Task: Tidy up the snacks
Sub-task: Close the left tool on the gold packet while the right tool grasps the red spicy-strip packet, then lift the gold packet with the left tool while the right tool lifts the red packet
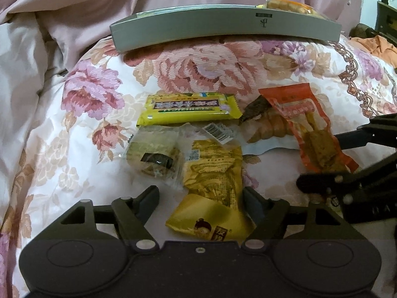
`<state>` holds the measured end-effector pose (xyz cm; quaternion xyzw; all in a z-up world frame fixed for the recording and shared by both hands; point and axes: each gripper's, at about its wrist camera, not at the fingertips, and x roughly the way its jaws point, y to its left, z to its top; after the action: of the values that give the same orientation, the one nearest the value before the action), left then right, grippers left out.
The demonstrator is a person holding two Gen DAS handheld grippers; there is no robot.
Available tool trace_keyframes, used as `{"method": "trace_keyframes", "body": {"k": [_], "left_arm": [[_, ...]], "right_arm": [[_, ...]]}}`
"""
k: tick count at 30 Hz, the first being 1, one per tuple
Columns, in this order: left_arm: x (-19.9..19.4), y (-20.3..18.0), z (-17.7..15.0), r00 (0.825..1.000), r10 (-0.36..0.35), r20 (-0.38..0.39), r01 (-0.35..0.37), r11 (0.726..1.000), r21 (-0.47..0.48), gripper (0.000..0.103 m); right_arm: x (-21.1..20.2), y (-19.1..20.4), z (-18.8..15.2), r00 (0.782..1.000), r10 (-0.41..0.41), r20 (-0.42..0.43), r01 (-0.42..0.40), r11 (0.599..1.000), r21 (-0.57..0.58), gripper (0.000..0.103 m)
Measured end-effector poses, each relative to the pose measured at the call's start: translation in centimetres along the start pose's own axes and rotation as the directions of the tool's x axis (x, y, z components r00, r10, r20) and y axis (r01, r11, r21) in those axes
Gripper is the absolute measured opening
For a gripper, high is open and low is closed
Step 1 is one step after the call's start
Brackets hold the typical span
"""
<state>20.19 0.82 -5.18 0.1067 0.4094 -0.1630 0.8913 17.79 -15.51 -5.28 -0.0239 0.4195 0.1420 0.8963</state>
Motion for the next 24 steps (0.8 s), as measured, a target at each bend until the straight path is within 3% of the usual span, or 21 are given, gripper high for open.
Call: {"method": "trace_keyframes", "body": {"k": [5, 13, 16, 20, 24], "left_arm": [[-0.2, -0.5, 0.1, 1.000, -0.013, 0.005, 0.013, 1.000, 0.027, 0.058], [-0.4, -0.2, 0.1, 0.999, -0.027, 0.020, 0.027, 1.000, -0.004, 0.053], [-0.5, 0.1, 0.1, 0.999, -0.040, 0.029, 0.041, 0.999, -0.035, 0.052], [-0.7, 0.3, 0.2, 0.998, -0.057, 0.039, 0.060, 0.996, -0.066, 0.052], [-0.8, 0.1, 0.2, 0.997, -0.075, 0.035, 0.078, 0.994, -0.077, 0.052]], "right_arm": [[-0.2, -0.3, -0.1, 1.000, -0.016, 0.017, 0.016, 1.000, 0.014, 0.066], [-0.6, 0.6, -0.3, 0.999, -0.019, 0.039, 0.021, 0.999, -0.040, 0.058], [-0.8, 1.7, -0.6, 0.997, -0.047, 0.062, 0.055, 0.990, -0.127, 0.057], [-1.1, 4.0, -1.4, 0.986, -0.111, 0.128, 0.145, 0.943, -0.298, 0.055], [-1.3, 4.9, -1.8, 0.976, -0.141, 0.164, 0.192, 0.911, -0.364, 0.054]]}}
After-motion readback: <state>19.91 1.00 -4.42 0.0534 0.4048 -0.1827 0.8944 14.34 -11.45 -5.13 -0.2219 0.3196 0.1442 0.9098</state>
